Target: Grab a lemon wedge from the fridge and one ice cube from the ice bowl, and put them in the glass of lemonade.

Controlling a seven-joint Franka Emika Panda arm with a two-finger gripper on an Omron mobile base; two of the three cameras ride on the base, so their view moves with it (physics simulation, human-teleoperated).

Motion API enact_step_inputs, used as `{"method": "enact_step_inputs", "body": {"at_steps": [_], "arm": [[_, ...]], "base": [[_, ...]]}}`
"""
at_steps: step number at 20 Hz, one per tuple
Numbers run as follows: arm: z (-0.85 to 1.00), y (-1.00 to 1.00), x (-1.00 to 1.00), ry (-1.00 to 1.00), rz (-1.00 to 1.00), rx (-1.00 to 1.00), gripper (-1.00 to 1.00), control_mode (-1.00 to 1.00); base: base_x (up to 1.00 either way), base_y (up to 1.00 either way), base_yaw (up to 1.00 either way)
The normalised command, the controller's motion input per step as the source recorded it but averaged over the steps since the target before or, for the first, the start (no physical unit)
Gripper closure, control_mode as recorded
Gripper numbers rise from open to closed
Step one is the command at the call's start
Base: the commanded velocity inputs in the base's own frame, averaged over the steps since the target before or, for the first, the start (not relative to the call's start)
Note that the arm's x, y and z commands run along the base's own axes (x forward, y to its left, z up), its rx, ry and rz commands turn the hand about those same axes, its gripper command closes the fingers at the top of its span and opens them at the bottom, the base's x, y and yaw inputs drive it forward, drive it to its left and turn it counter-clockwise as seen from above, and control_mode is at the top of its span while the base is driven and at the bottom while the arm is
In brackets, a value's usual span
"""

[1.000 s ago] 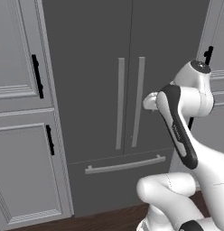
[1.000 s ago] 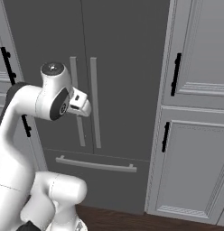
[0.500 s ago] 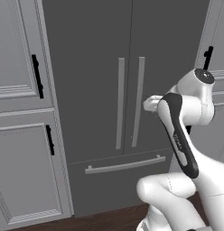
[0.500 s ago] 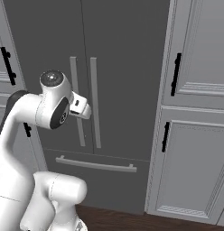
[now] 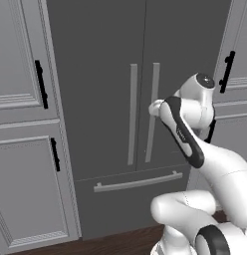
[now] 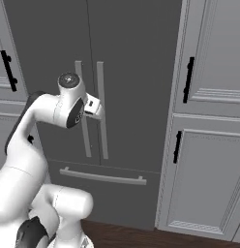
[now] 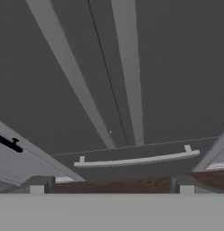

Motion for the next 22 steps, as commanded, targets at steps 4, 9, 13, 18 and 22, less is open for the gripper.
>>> {"method": "enact_step_inputs", "body": {"at_steps": [4, 9, 13, 18, 22], "arm": [[-0.50, -0.05, 0.18, -0.18, 0.20, -0.02, -1.00, -1.00], [-0.10, -0.08, 0.73, 0.01, 0.07, -0.07, -1.00, -1.00], [0.00, 0.00, 0.86, 0.27, 0.00, -0.08, -1.00, -1.00], [-0.17, 0.00, 0.80, 0.24, 0.00, -0.08, -1.00, -1.00], [-0.40, 0.00, 0.15, -0.10, 0.00, -0.06, -1.00, -1.00]], "base": [[0.00, 0.00, 0.00], [0.00, 0.00, 0.00], [0.00, 0.00, 0.00], [0.00, 0.00, 0.00], [0.00, 0.00, 0.00]]}}
